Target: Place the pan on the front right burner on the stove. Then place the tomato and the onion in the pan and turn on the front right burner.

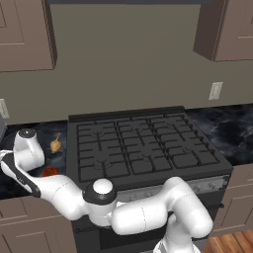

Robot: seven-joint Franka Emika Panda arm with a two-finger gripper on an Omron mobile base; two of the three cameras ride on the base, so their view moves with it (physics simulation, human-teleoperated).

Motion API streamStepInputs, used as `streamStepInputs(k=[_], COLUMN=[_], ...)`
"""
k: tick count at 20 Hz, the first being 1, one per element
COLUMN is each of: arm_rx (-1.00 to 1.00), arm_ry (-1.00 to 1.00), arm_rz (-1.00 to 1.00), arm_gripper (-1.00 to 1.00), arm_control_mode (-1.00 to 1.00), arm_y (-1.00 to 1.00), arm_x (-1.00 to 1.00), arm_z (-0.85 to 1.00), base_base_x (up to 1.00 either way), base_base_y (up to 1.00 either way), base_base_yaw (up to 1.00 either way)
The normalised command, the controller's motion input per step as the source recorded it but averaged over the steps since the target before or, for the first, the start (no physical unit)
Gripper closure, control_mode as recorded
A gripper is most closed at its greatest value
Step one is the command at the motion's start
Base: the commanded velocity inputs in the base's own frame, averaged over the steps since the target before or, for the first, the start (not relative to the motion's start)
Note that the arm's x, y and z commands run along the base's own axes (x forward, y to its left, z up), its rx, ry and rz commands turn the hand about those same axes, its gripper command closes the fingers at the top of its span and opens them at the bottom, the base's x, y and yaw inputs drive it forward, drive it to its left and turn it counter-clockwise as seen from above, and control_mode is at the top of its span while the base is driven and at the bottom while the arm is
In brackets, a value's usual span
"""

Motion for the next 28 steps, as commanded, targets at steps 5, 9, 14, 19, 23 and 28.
streamStepInputs(k=[5,9,14,19,23,28], arm_rx=[0.00,0.00,0.00,0.00,0.00,0.00], arm_ry=[0.00,0.00,0.00,0.00,0.02,0.03], arm_rz=[0.00,0.00,0.00,0.00,0.00,0.00], arm_gripper=[1.00,1.00,1.00,1.00,1.00,1.00], arm_control_mode=[-1.00,-1.00,-1.00,-1.00,-1.00,-1.00], arm_y=[0.00,0.00,-0.04,-0.21,-0.23,-0.32], arm_x=[0.00,0.00,0.00,-0.02,-0.13,-0.17], arm_z=[0.00,0.00,0.10,0.46,0.49,0.32], base_base_x=[0.00,0.00,0.00,0.00,0.00,0.00], base_base_y=[0.00,0.00,0.00,0.00,0.00,0.00], base_base_yaw=[0.00,0.00,0.00,0.00,0.00,0.00])
